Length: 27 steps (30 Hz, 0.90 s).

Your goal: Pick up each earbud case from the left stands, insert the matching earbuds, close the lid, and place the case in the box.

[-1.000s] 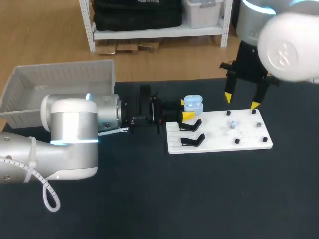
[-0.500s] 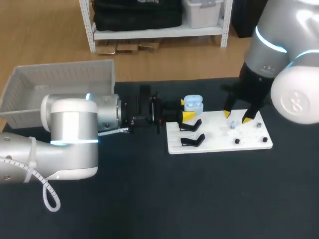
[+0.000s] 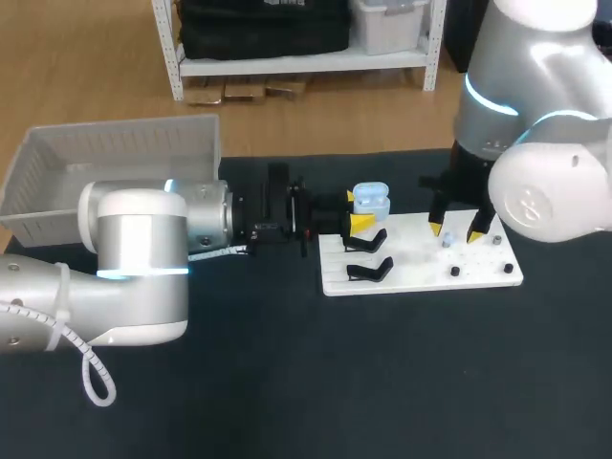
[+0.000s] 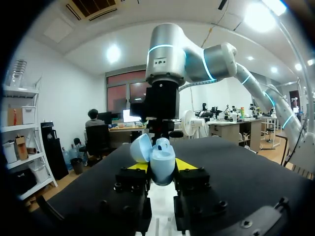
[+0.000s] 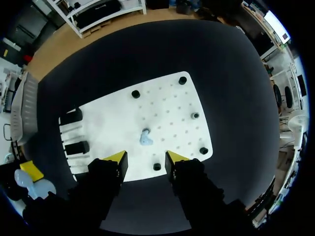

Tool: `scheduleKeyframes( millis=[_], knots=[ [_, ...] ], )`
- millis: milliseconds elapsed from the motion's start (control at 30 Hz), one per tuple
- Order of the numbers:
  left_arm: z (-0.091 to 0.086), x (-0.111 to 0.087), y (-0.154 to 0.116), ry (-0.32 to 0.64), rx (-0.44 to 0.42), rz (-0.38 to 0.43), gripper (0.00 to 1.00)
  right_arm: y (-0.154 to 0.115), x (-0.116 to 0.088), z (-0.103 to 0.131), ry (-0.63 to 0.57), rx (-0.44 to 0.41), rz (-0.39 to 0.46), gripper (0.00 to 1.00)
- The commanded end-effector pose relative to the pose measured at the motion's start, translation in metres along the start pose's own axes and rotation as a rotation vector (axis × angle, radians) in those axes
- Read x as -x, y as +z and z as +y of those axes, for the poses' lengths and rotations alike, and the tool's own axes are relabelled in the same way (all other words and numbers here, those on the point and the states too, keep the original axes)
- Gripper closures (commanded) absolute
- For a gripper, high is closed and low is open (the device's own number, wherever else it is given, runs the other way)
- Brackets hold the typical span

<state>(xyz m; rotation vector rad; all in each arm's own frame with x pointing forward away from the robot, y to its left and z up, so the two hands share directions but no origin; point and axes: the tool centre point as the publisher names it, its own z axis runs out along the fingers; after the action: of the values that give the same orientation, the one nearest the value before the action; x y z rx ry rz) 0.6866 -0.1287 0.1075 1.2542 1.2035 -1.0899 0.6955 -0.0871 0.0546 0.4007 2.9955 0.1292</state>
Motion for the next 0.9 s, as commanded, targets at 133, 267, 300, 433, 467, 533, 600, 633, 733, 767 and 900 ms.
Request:
scheduleKeyframes(
  millis=[133,267,300,433,467,533,600,633,733,767,900],
  knots=[
    [-0.002,-0.001,0.001,0.003,0.008,-0.003,1.0,0.011,0.008,0.002,0.02,-0.007,0.009,0.55],
    [-0.002,-0.001,0.001,0.003,0.008,-0.003,1.0,0.013,0.01,0.002,0.042,-0.004,0.01,0.57],
    [-0.002,-0.001,0.001,0.003,0.008,-0.003,1.0,0.014,0.01,0.002,0.045,-0.005,0.01,0.57],
    [-0.002,-0.001,0.001,0.003,0.008,-0.003,1.0,0.018,0.01,0.001,0.064,-0.011,0.012,0.6],
    [-0.002,-0.001,0.001,0.003,0.008,-0.003,1.0,0.018,0.009,0.0,0.067,-0.013,0.011,0.62],
    [-0.002,-0.001,0.001,0.003,0.008,-0.003,1.0,0.019,0.009,0.0,0.073,-0.012,0.012,0.64],
    [-0.002,-0.001,0.001,0.003,0.008,-0.003,1.0,0.02,0.009,-0.001,0.077,-0.013,0.014,0.65],
    [-0.002,-0.001,0.001,0.003,0.008,-0.003,1.0,0.02,0.009,-0.001,0.078,-0.013,0.015,0.65],
    [-0.002,-0.001,0.001,0.003,0.008,-0.003,1.0,0.021,0.008,0.0,0.081,-0.01,0.015,0.65],
    [-0.002,-0.001,0.001,0.003,0.008,-0.003,1.0,0.022,0.008,0.001,0.082,-0.01,0.015,0.66],
    [-0.002,-0.001,0.001,0.003,0.008,-0.003,1.0,0.025,0.01,0.001,0.089,-0.013,0.013,0.67]
  ],
)
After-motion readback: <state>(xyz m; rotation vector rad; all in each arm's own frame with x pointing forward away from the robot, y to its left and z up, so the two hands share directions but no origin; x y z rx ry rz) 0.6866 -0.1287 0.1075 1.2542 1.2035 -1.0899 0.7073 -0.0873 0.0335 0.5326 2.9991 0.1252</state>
